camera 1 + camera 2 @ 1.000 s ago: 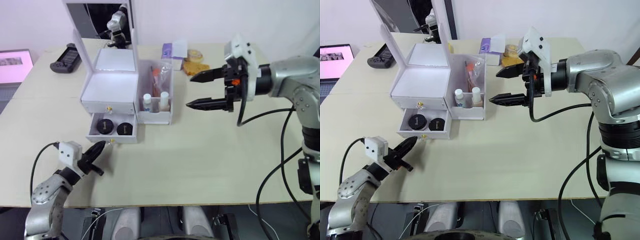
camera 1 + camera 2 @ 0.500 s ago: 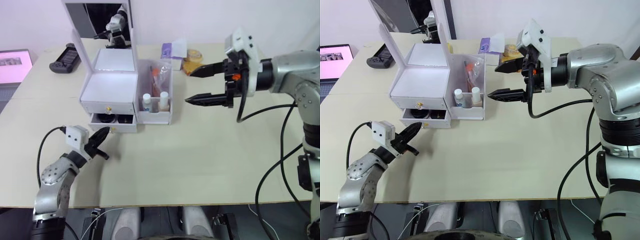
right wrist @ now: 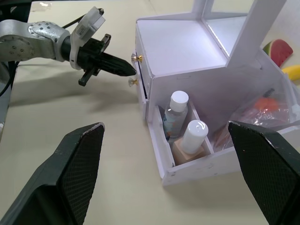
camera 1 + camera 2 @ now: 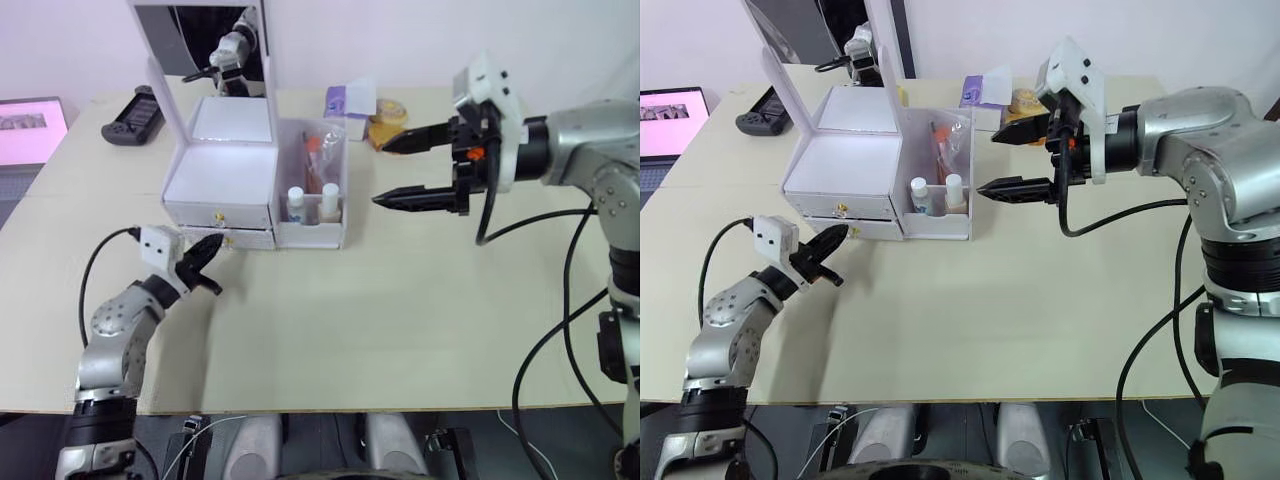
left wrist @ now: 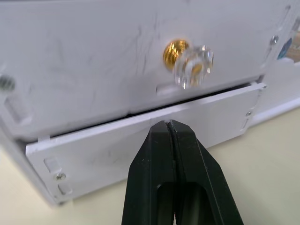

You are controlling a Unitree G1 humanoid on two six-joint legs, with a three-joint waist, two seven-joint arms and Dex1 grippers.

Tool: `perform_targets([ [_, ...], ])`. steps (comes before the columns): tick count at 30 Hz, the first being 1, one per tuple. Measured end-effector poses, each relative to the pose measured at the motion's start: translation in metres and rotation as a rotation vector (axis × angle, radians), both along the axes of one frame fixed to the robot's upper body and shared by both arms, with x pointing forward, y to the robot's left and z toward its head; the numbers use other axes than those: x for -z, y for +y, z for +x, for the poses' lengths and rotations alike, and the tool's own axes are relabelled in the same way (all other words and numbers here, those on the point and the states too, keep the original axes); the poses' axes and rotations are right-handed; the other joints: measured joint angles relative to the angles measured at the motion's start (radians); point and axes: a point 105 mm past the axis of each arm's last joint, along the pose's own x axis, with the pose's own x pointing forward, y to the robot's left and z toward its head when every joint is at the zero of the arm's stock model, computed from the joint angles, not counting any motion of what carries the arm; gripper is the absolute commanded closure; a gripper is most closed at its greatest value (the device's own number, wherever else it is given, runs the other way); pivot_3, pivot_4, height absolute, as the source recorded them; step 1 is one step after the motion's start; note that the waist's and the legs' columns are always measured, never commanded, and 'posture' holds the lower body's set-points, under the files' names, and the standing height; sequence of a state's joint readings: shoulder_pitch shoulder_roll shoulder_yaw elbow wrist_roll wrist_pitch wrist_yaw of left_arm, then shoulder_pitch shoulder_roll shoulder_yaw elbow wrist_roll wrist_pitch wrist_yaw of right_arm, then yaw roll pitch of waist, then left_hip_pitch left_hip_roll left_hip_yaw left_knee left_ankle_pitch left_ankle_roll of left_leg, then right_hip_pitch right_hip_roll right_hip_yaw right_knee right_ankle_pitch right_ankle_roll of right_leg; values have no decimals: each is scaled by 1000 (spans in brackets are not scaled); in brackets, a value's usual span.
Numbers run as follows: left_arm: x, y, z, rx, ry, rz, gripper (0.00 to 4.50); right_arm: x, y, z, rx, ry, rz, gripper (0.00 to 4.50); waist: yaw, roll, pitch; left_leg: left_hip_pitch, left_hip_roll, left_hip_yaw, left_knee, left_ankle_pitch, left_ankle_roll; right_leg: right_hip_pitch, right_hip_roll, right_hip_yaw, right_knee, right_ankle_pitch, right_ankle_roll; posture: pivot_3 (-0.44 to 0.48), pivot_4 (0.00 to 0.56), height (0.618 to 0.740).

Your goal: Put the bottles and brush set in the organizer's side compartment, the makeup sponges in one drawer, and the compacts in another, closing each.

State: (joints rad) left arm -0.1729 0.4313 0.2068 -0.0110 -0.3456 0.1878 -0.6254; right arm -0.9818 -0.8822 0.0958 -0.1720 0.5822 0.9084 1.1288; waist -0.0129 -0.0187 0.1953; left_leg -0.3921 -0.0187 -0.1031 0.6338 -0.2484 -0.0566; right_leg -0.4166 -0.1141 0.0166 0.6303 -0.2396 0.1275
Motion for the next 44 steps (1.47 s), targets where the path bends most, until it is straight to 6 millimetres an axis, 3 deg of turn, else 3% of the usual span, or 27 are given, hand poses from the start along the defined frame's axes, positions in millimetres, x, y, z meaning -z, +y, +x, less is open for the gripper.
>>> perform_targets([
  [9, 1, -2, 8, 6, 1, 3, 4465, 1, 2, -1, 14, -2, -1, 0, 4, 0, 0, 0, 0, -3, 0, 2, -4, 1, 0, -1, 1, 0, 0, 0, 150, 740],
  [15, 0, 3, 2, -3, 24, 23, 4465, 5, -5, 0, 38, 8, 18, 0, 0, 0, 0, 0, 0, -3, -1, 2, -4, 1, 0, -1, 0, 0, 0, 0, 150, 740],
  [18, 1, 20, -10, -31, 49, 51, 3652, 14, -12, -1, 48, 92, 35, 0, -8, 0, 0, 0, 0, -3, -2, 2, -4, -1, 0, -1, 0, 0, 1, 0, 150, 740],
  [22, -9, 44, -34, -16, 79, 39, 1619, 20, -22, 2, 77, 161, 99, 0, -6, 0, 0, 0, 0, -3, -4, 2, -4, -2, 1, -1, 0, 0, 0, 0, 150, 740],
  [25, -23, 69, -54, 1, 106, 33, 66, 47, -39, 15, 154, 215, 118, 0, -5, 0, 0, -1, 0, -2, -4, 2, -4, -2, 0, -1, -1, 0, 0, 0, 150, 740],
  [29, -38, 93, -71, 6, 140, 56, 19, 78, -61, 25, 241, 250, 135, 0, 0, 2, 1, -1, 0, -1, -4, 2, -4, -2, 0, -1, 0, -1, 0, 0, 150, 740],
  [32, -44, 102, -74, 22, 156, 86, 19, 83, -77, 29, 304, 202, 167, 0, -1, 0, 1, -1, 0, -2, -4, 2, -4, -2, 1, -1, 0, -1, -1, 0, 150, 740],
  [36, -53, 128, -74, -77, 162, 237, 19, 117, -101, 25, 398, 203, 168, 0, -3, 1, 1, -1, 0, -1, -4, 2, -4, -2, 0, 0, -1, -1, -1, 0, 150, 740],
  [41, -45, 136, -70, -123, 161, 368, 19, 136, -125, 15, 479, 69, 135, 0, -5, 1, 1, 0, 1, 0, -5, 2, -4, -2, 1, 0, 0, -1, 0, 0, 150, 740],
  [44, -35, 134, -65, -136, 175, 361, 19, 144, -124, 14, 497, 51, 150, 0, -9, 1, 1, 0, 1, 0, -4, 2, -4, -2, 1, 1, 0, 0, 0, 0, 150, 740],
])
